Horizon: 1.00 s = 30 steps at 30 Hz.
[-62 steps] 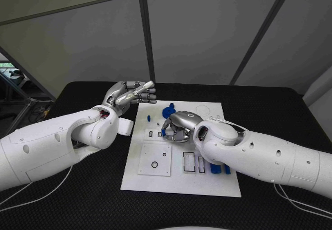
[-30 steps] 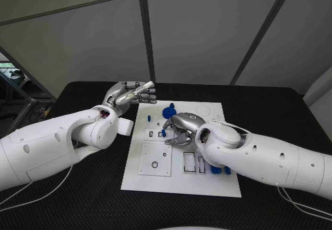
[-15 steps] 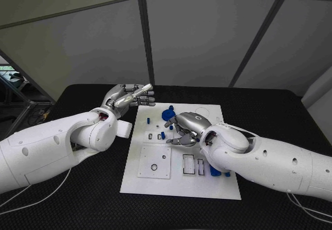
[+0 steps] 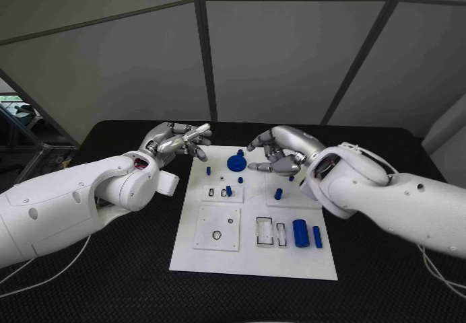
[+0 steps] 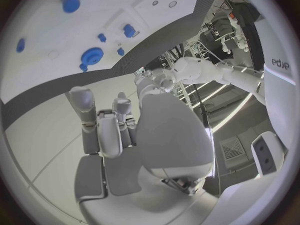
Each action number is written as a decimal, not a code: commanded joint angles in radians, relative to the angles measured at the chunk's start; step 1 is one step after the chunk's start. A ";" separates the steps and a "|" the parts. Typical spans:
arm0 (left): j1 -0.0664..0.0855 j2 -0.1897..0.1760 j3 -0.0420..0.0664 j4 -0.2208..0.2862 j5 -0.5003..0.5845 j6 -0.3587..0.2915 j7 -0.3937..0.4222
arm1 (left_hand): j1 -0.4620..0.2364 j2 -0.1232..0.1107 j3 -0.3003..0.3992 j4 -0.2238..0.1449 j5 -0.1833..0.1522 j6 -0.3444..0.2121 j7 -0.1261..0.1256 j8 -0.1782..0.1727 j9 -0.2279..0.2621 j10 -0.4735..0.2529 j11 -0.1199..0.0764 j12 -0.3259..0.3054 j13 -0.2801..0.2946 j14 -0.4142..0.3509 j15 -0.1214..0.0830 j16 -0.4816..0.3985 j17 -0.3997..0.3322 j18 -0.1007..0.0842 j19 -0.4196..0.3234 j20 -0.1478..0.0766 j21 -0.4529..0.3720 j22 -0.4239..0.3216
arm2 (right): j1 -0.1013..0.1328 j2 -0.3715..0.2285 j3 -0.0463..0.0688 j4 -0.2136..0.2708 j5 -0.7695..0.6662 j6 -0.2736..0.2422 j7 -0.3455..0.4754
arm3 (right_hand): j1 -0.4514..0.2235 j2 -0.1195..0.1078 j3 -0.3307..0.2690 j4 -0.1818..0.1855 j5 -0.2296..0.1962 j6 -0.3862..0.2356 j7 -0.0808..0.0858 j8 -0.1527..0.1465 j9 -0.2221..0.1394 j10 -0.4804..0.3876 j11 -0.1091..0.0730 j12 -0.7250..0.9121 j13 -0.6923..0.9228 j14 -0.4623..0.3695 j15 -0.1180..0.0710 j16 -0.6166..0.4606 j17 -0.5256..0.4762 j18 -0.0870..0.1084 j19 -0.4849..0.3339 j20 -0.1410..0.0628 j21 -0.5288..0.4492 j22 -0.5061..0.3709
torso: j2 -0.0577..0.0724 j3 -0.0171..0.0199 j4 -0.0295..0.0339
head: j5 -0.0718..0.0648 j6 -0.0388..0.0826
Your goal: Assemble the parts on the task board
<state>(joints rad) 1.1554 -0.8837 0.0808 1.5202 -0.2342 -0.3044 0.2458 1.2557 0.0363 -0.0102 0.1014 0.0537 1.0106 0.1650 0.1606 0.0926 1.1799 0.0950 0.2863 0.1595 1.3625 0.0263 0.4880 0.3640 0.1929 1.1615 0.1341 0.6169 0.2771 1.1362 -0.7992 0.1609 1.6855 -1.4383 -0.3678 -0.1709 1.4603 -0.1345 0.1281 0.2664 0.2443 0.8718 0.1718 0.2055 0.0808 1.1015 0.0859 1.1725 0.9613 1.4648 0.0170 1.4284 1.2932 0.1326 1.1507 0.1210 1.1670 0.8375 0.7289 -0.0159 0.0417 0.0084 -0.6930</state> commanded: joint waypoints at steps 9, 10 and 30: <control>0.042 0.020 0.001 -0.036 -0.418 0.290 -0.526 | -0.016 0.028 -0.110 0.081 0.001 -0.032 -0.041 0.184 0.099 -0.080 -0.044 0.484 0.363 0.081 -0.038 0.877 0.892 -0.074 0.111 -0.041 0.553 0.620 | 0.079 -0.061 0.011 -0.127 0.494 0.027 0.184 | 0.027 0.012 0.054 -0.025 -0.018 0.080 -0.015 -0.015 -0.014 -0.080 -0.022 -0.472 -0.439 -0.198 -0.014 -0.615 -0.628 0.049 -0.218 -0.006 -0.374 -0.381 | -0.041 0.0022 -0.0051 | 0.006 -0.024; 0.048 0.028 0.001 -0.041 -0.443 0.306 -0.556 | -0.023 0.034 -0.122 0.095 0.002 -0.034 -0.046 0.206 0.113 -0.086 -0.048 0.533 0.397 0.100 -0.042 0.916 0.944 -0.080 0.126 -0.043 0.590 0.670 | 0.081 -0.064 0.011 -0.137 0.510 0.031 0.191 | 0.027 0.011 0.064 -0.023 -0.019 0.091 -0.016 -0.021 -0.014 -0.060 -0.023 -0.537 -0.491 -0.218 -0.013 -0.692 -0.674 0.050 -0.226 0.000 -0.409 -0.402 | -0.044 0.0024 -0.0050 | 0.008 -0.028; 0.130 0.228 -0.061 -0.170 -0.756 0.472 -0.783 | -0.062 0.037 -0.235 0.188 0.000 -0.092 -0.075 0.383 0.257 0.025 -0.076 0.891 0.784 0.191 -0.069 1.058 1.160 -0.120 0.228 -0.067 0.758 0.936 | 0.088 -0.057 0.011 -0.184 0.524 0.034 0.219 | -0.001 -0.026 0.114 -0.050 0.073 0.154 -0.005 -0.101 -0.014 0.091 0.002 -0.881 -0.764 -0.175 0.011 -1.089 -0.805 0.048 -0.219 0.027 -0.604 -0.520 | -0.053 0.0035 -0.0084 | 0.024 -0.044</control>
<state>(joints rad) 1.2820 -0.6590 0.0198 1.3549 -0.9183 0.1077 -0.4875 1.2065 0.0702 -0.2417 0.2908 0.0525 0.9270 0.0911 0.5395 0.3487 1.1960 0.0197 1.1753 0.9423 1.4653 -0.0377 1.5416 1.3081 0.0925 1.3830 0.0664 1.3693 1.2121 1.2221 -0.8575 0.1711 1.5007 -0.9174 -0.3378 0.0303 1.4654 -0.1531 0.2390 0.2187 0.3108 1.0224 0.1654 0.1082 0.0667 1.1883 0.0856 0.2953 0.1978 1.2883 0.0235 0.3443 0.4892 0.1790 0.9367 0.1449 0.5662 0.3186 0.6742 -0.0128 0.0338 0.0299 -0.7354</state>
